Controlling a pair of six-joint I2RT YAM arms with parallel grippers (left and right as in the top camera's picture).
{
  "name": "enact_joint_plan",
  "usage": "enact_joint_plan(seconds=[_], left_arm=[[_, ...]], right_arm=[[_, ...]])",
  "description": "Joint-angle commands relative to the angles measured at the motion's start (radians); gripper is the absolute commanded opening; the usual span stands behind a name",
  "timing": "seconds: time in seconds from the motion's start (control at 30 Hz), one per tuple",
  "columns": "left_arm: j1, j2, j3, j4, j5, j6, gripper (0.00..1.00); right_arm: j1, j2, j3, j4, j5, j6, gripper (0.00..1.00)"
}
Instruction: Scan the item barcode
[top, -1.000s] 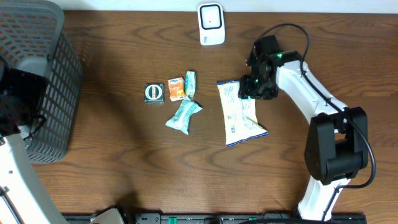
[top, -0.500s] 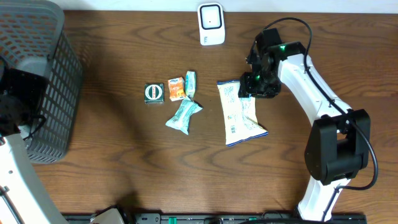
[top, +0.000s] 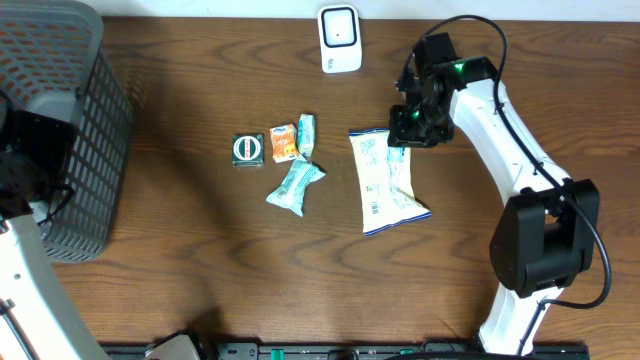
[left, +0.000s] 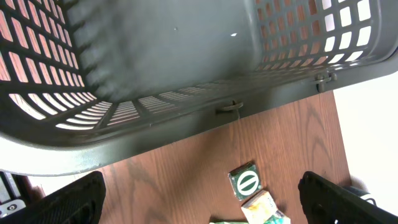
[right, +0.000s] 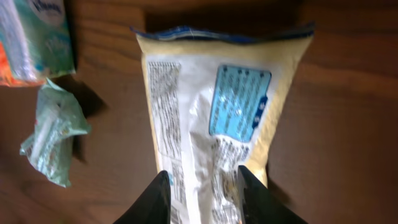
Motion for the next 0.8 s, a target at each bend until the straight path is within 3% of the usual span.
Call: enact_joint_plan(seconds=[0.0, 0.47, 0.6, 0.77], left_arm=[[0.004, 0.0, 0.003, -0.003, -0.005, -0.002, 0.97], [0.004, 0.0, 0.003, -0.003, -0.005, -0.001, 0.98], [0.004, 0.0, 0.003, -0.003, -0.005, -0.002, 0.98], [0.004, 0.0, 0.003, -0.003, -0.005, -0.001, 0.97]], right_arm=[[0.025, 0.001, -0.019, 0.025, -0.009, -0.003, 0.29], [0.051, 0.002, -0.292, 0.297, 0.14, 0.077, 0.2], [0.051, 0.001, -0.272, 0.274, 0.182, 0.076, 0.22], [0.05, -0.001, -0.101, 0.064, 0.189, 0.075, 0.37]])
